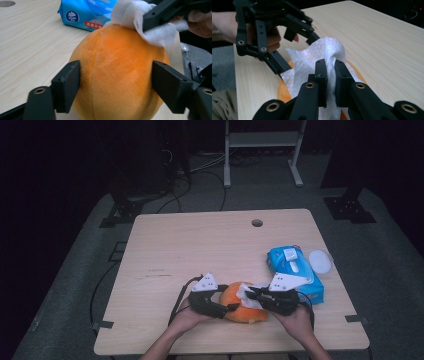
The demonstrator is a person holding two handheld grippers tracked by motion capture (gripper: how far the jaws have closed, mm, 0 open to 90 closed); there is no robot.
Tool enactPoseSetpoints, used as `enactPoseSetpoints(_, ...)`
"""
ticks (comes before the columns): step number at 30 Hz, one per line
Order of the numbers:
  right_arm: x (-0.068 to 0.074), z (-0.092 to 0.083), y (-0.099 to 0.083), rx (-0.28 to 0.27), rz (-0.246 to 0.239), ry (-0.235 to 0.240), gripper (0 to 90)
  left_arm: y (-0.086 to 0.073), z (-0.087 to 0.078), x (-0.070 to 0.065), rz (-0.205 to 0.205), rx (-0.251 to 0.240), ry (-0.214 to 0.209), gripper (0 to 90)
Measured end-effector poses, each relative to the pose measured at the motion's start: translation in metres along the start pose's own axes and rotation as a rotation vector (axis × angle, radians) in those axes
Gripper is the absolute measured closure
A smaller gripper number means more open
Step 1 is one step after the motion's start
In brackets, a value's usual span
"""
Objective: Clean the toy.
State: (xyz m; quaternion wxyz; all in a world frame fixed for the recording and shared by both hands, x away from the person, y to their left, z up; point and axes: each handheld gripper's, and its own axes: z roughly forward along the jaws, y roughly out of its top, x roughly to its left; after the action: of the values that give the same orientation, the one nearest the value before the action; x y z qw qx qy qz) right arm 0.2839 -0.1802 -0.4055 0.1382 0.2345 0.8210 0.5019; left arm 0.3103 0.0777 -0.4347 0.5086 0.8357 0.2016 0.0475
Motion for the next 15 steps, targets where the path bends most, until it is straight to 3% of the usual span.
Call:
enactPoseSetpoints(2, 0.003, 0.002, 0.001, 0.013, -0.021, -0.009, 81.7, -0.001, 0.000, 0.002, -0.014, -0.010, -0.005, 17.9)
enactPoseSetpoints(5, -0.001, 0.001, -0.001, 0.018, 0.002, -0.002, 81.7, -0.002, 0.002, 0.005, -0.042, -0.005, -0.011, 7.6)
enactPoseSetpoints(7, -0.007, -0.002, -0.004, 0.017, 0.013, -0.020, 81.7, -0.005, 0.006, 0.008, -0.080, 0.003, -0.038, 6.7)
enactPoseSetpoints(10, -0.013, -0.005, -0.007, 0.034, 0.016, -0.054, 81.7, -0.007, 0.006, 0.011, -0.092, 0.015, -0.055, 6.4)
enactPoseSetpoints(13, -0.016, -0.006, -0.009, 0.036, 0.037, -0.054, 81.7, -0.007, 0.003, 0.009, -0.060, 0.012, -0.062, 18.3)
enactPoseSetpoints(15, -0.011, -0.005, -0.006, 0.027, 0.026, -0.043, 81.7, -0.004, 0.001, 0.004, -0.006, 0.000, -0.046, 27.2)
